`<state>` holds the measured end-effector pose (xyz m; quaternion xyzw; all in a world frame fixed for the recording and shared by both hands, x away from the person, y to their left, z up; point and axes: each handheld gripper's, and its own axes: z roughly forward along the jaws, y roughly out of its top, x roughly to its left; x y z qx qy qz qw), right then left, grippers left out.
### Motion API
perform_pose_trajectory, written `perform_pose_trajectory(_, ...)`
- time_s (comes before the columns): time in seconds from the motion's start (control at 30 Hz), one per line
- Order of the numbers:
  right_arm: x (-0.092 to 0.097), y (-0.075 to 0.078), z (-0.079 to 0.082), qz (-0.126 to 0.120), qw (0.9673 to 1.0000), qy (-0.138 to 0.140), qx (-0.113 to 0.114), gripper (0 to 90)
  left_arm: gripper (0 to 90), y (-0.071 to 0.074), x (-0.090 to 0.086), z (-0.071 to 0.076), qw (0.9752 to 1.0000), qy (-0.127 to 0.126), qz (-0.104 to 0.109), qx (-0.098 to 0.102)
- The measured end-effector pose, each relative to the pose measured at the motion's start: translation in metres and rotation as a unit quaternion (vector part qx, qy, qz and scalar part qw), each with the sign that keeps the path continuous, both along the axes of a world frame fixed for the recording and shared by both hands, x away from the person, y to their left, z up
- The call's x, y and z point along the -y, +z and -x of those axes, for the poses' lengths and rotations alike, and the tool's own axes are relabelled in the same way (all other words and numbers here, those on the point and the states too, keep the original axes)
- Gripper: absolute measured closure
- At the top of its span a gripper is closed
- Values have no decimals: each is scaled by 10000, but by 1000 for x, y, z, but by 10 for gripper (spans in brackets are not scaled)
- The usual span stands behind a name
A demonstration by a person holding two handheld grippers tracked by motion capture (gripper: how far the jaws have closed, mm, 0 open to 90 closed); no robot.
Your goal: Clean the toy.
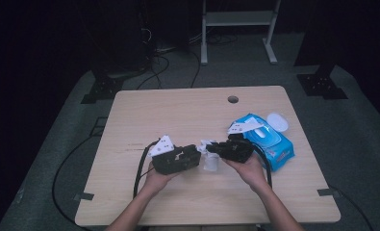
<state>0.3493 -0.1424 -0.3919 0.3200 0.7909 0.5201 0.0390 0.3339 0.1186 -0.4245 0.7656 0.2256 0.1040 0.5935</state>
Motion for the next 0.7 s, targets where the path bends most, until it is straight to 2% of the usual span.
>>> perform_pose_trajectory(0.1, 8, -5, 1, -64, 9999, -101, -71, 850, 577, -2, 5, 0, 10000, -15, -51, 33)
perform_pose_trajectory(0.2, 20, -8, 3, -82, 9997, -213, -133, 850, 526, -7, 12, 1, 9993, -3, -336, 160)
perform_pose_trajectory(0.37, 38, -12, 6, -163, 9990, -374, -195, 849, 526, -9, 15, -2, 9992, 62, -325, 224)
perform_pose_trajectory(0.5, 43, -15, 9, -142, 9990, -392, -188, 847, 480, -14, 19, 1, 9986, 1, -433, 289)
perform_pose_trajectory(0.7, 48, -22, 12, -145, 9987, -427, -224, 847, 423, -18, 22, 1, 9981, -72, -550, 259)
